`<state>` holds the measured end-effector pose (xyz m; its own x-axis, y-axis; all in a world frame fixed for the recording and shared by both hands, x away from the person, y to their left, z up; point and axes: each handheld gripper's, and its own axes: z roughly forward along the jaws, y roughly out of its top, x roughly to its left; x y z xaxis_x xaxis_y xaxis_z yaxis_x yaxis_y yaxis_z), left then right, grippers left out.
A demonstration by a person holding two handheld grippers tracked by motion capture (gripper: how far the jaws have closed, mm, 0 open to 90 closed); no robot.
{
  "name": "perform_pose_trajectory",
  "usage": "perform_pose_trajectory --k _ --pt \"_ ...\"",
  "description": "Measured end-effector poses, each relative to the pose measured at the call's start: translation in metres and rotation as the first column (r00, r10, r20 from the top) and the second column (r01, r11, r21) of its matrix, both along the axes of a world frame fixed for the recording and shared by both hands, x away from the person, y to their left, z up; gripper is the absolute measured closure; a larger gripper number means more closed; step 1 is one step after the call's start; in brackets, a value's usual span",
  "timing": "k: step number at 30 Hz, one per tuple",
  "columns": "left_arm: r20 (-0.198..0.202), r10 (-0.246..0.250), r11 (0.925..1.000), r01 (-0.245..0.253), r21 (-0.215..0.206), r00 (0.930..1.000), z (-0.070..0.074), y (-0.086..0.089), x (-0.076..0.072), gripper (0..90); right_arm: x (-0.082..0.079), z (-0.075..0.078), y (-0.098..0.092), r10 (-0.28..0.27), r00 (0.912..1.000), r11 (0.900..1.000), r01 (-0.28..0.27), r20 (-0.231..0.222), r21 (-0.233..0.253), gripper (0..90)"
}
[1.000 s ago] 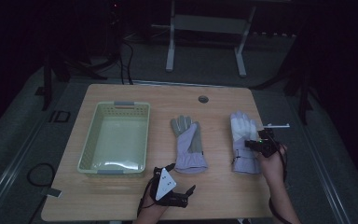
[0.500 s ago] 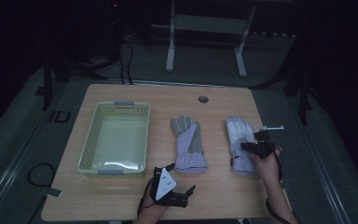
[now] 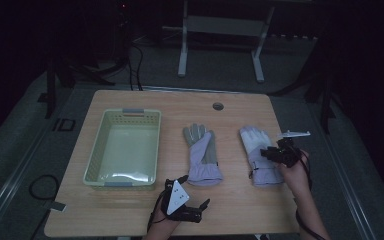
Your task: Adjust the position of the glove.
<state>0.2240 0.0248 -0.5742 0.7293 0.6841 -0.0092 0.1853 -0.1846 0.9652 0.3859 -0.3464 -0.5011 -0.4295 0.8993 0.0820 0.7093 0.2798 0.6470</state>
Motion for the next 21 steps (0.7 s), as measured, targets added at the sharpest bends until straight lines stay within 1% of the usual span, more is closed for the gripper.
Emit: perform_pose_trajectory --k 1,2,3,4,5,6,8,10,11,12,13,14,15,16,18,19,20,21 --pt "-0.002 0.001 1.0 -0.001 -0.003 1.0 0.0 0.0 0.0 1.0 0.0 0.002 -0.002 0.005 1.0 1.0 -0.005 -0.006 0.015 54.9" --pt "-0.003 0.002 1.0 -0.002 -0.003 1.0 0.0 0.0 0.0 1.0 0.0 0.004 -0.004 0.019 0.9998 1.0 -0.019 -0.006 0.006 54.0" --pt "-0.004 0.001 1.0 -0.001 -0.003 1.0 0.0 0.0 0.0 1.0 0.0 0.005 -0.004 0.036 0.9994 0.999 -0.036 -0.003 -0.008 51.0" --pt "-0.004 0.001 1.0 -0.001 -0.003 1.0 0.0 0.0 0.0 1.0 0.0 0.005 -0.005 0.05 0.9987 0.998 -0.05 0.003 -0.027 49.9" --pt "-0.003 0.002 1.0 -0.002 -0.001 1.0 0.0 0.0 0.0 1.0 0.0 0.003 -0.005 0.07 0.9975 0.997 -0.071 -0.004 -0.037 50.0" --pt "-0.003 0.002 1.0 -0.002 0.0 1.0 0.0 0.0 0.0 1.0 0.001 0.001 -0.006 0.094 0.9955 0.994 -0.095 -0.008 -0.048 49.0" --pt "-0.005 0.001 1.0 -0.001 -0.001 1.0 0.0 0.0 0.0 1.0 0.003 -0.002 -0.007 0.104 0.9945 0.992 -0.105 -0.008 -0.075 48.6" --pt "-0.006 0.002 1.0 -0.002 -0.004 1.0 0.0 0.0 0.0 1.0 0.006 -0.007 -0.009 0.111 0.9938 0.99 -0.111 -0.01 -0.082 46.5" --pt "-0.006 0.002 1.0 -0.002 -0.005 1.0 0.0 0.0 0.001 1.1 0.008 -0.009 -0.009 0.115 0.9933 0.99 -0.115 -0.014 -0.075 46.4" --pt "-0.005 0.003 1.0 -0.003 -0.004 1.0 0.0 0.0 0.0 1.0 0.011 -0.014 -0.01 0.123 0.9921 0.99 -0.124 -0.027 -0.066 44.4" --pt "-0.006 0.002 1.0 -0.002 -0.003 1.0 0.0 0.0 0.0 1.0 0.012 -0.016 -0.009 0.122 0.9919 0.99 -0.124 -0.037 -0.069 44.6" --pt "-0.006 0.002 1.0 -0.002 -0.003 1.0 0.0 0.0 0.0 1.0 0.013 -0.022 -0.008 0.135 0.9897 0.986 -0.139 -0.048 -0.091 44.9" --pt "-0.006 0.002 1.0 -0.002 -0.004 1.0 0.0 0.0 0.0 1.0 0.013 -0.026 -0.007 0.143 0.9882 0.984 -0.148 -0.054 -0.101 48.3" --pt "-0.007 0.002 1.0 -0.002 -0.004 1.0 0.0 0.0 0.001 1.0 0.014 -0.029 -0.007 0.147 0.9874 0.984 -0.152 -0.058 -0.091 50.9" --pt "-0.006 0.002 1.0 -0.002 -0.003 1.0 0.0 0.0 0.0 1.0 0.015 -0.032 -0.01 0.136 0.9881 0.99 -0.139 -0.072 -0.036 56.8" --pt "-0.006 0.001 1.0 -0.001 -0.003 1.0 0.0 0.0 0.0 1.0 0.015 -0.032 -0.012 0.138 0.9875 0.99 -0.14 -0.077 -0.018 60.3" --pt "-0.006 0.001 1.0 -0.001 -0.002 1.0 0.0 0.0 0.0 1.0 0.014 -0.033 -0.012 0.139 0.9874 0.99 -0.141 -0.074 -0.009 62.3" --pt "-0.006 0.001 1.0 -0.001 -0.002 1.0 0.0 0.0 0.0 1.0 0.013 -0.033 -0.012 0.139 0.9878 0.99 -0.14 -0.07 -0.011 63.3"
